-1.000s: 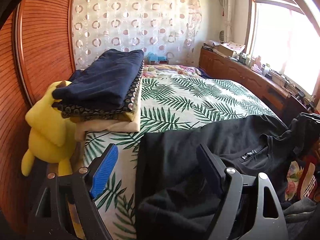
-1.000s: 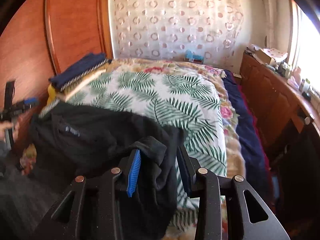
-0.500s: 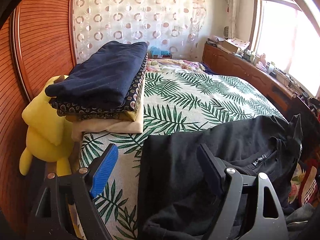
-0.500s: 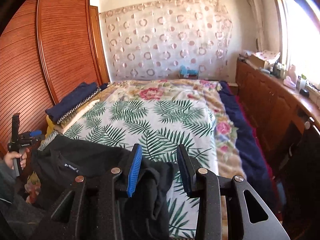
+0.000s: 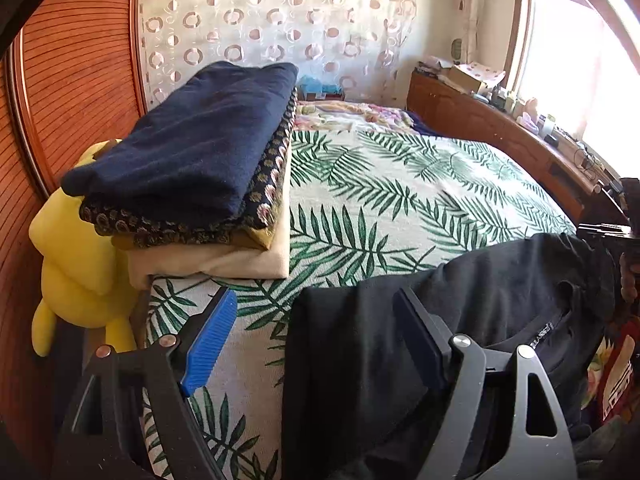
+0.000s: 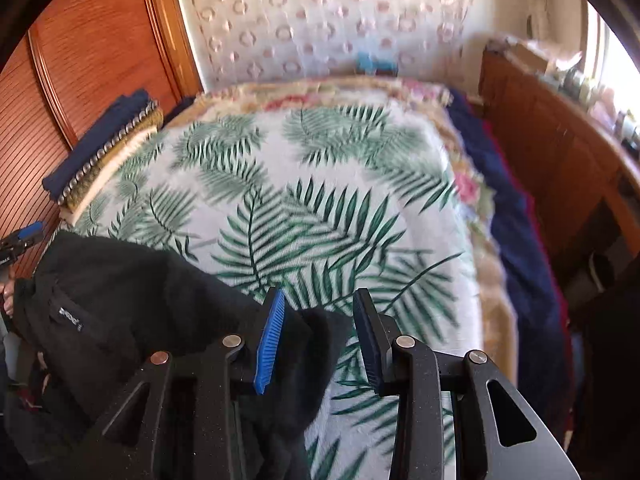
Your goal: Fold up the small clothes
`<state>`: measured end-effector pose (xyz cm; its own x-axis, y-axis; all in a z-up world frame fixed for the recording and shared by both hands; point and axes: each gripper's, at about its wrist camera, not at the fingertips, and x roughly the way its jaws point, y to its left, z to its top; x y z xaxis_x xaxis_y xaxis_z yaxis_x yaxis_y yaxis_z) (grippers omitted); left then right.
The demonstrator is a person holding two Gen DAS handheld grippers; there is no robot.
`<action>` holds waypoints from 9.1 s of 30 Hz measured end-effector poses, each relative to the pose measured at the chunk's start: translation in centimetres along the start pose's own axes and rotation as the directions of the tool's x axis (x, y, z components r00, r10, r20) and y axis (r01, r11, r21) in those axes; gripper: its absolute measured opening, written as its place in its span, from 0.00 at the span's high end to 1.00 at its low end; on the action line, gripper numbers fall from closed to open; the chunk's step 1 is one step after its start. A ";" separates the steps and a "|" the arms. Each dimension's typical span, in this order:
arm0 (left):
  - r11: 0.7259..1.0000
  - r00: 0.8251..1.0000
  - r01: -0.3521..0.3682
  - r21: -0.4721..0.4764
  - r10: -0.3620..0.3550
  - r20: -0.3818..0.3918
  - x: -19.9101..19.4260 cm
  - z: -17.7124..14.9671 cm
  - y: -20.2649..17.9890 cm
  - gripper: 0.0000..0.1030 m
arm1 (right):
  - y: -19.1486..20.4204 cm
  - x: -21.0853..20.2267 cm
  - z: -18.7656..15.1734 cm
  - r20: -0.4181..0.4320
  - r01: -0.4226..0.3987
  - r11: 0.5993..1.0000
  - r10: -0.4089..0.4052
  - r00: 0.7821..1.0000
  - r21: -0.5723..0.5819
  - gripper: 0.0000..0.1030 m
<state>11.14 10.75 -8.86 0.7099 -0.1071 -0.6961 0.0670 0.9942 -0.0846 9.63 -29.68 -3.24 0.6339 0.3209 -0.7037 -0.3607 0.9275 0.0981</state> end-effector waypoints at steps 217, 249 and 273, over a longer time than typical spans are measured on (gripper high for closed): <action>0.994 0.992 0.108 -0.029 -0.106 0.061 2.7 3.2 -4.8 0.95 | -3.3 3.4 2.0 0.062 0.171 0.971 -0.184 0.981 0.168 0.91; 0.993 0.996 0.088 -0.083 -0.085 0.037 -1.4 -4.5 -3.1 0.95 | -1.9 -3.8 -4.6 0.168 0.148 0.985 -0.162 0.972 0.090 0.95; 1.000 0.999 0.003 -0.013 -0.002 0.050 -2.8 -4.7 -4.5 0.89 | 2.0 -6.9 -4.0 0.254 0.164 0.986 -0.166 0.953 0.028 0.72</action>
<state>5.59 6.47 -9.88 0.7441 -0.1082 -0.6593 0.0597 0.9936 -0.0957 1.79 -30.80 -0.95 0.8376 0.2003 -0.5083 -0.2320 0.9727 0.0010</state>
